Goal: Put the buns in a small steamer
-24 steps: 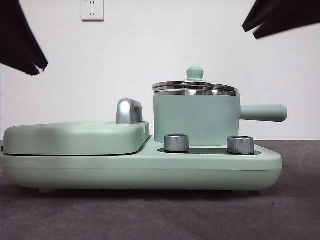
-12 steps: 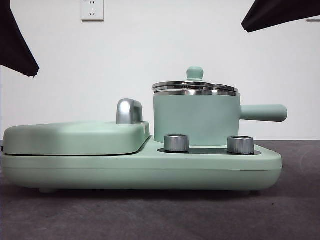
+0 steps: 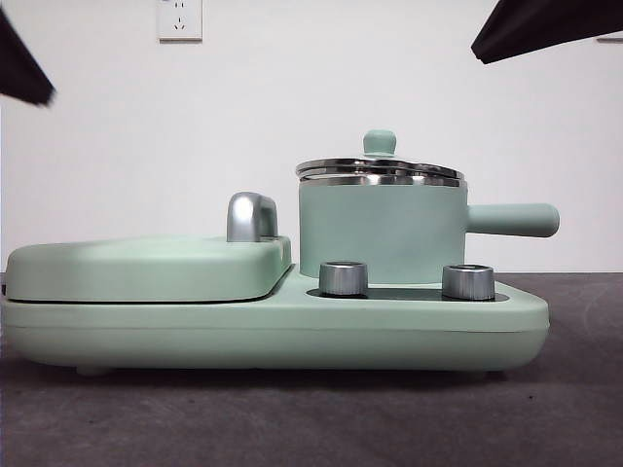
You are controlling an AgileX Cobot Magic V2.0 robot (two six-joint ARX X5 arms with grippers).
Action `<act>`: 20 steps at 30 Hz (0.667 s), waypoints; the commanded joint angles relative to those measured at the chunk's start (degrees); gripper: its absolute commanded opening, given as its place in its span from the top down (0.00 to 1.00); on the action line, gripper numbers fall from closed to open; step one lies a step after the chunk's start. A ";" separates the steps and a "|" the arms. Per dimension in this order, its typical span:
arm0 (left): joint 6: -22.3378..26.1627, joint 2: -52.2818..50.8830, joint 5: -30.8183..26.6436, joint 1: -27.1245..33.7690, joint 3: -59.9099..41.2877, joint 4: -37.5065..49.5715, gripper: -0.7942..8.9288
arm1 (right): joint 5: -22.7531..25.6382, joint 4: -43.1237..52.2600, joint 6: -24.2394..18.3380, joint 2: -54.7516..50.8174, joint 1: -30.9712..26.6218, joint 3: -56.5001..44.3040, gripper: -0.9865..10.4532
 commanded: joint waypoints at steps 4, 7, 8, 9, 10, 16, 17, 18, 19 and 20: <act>3.56 -15.08 -5.60 11.72 -10.67 8.87 0.91 | 0.00 0.61 -0.24 0.20 0.46 0.31 0.90; 5.57 -20.44 -6.03 15.85 -15.91 10.29 0.91 | 0.02 0.59 -0.24 0.20 0.46 0.31 0.90; 5.90 -21.59 -6.03 16.83 -17.49 10.95 0.91 | 0.02 0.61 -0.24 0.20 0.46 0.31 0.90; 6.19 -22.77 -6.03 17.94 -19.45 12.11 0.91 | 0.04 0.59 -0.24 0.20 0.46 0.31 0.90; 6.40 -23.69 -6.03 18.93 -21.33 13.66 0.91 | 0.02 0.59 -0.24 0.20 0.46 0.31 0.90; 6.47 -27.26 -6.03 22.14 -28.33 21.40 0.91 | 0.02 0.61 -0.24 0.20 0.46 0.31 0.90; 6.40 -27.76 -6.03 22.27 -28.89 22.21 0.91 | 0.02 0.59 -0.24 0.20 0.46 0.31 0.90; 6.38 -28.50 -6.03 22.32 -29.66 23.21 0.91 | 0.02 0.59 -0.24 0.20 0.46 0.31 0.90; 6.27 -29.49 -6.01 22.32 -30.53 24.20 0.91 | 0.02 0.59 -0.24 0.20 0.46 0.31 0.90; 6.10 -30.56 -5.95 22.32 -31.32 24.90 0.91 | 0.02 0.59 -0.24 0.20 0.46 0.31 0.90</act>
